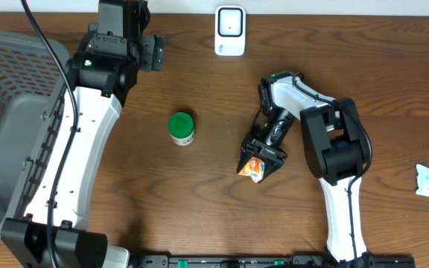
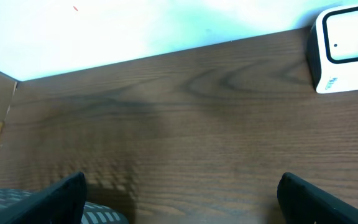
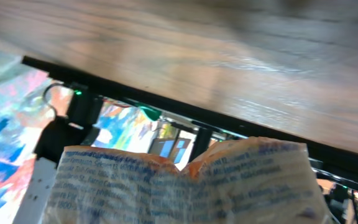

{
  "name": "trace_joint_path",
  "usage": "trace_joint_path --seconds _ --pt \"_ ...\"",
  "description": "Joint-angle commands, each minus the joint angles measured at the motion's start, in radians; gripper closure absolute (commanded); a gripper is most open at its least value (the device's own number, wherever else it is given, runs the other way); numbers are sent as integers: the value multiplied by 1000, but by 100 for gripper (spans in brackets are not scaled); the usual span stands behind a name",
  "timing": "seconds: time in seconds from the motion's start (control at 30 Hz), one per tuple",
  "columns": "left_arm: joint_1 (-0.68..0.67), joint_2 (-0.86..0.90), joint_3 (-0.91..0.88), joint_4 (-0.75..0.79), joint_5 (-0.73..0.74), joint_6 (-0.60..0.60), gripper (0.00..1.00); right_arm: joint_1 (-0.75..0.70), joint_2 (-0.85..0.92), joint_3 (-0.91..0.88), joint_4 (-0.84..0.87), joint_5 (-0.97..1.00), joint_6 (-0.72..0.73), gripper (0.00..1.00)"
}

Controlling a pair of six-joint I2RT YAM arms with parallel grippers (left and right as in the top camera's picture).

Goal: Scan the item barcode
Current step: 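Lift the tissue pack with the right gripper and turn it, then hold the tissue pack barcode against the scanner window with the right gripper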

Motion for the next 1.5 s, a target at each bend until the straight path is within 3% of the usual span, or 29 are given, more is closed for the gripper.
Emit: trace_joint_path --seconds 0.0,0.23,0.43,0.57,0.7,0.97,1.17,1.47 --pt "2 -13 0 -2 -5 6 2 -1 21 -5 0 -64 -16 43" --pt "2 -13 0 -2 -5 6 2 -1 21 -4 70 9 -17 42" --pt "2 -13 0 -2 -5 6 2 1 21 27 291 127 72 54" --pt "2 -13 0 -2 -5 6 2 0 21 159 292 129 74 59" --pt "2 -13 0 -2 -5 6 2 0 21 363 251 147 79 58" --pt "2 -13 0 -2 -5 6 2 18 21 726 312 459 196 51" --pt "2 -13 0 -2 -5 6 2 42 21 774 463 582 202 50" --pt "2 -13 0 -2 -5 6 2 106 23 745 830 1000 192 45"
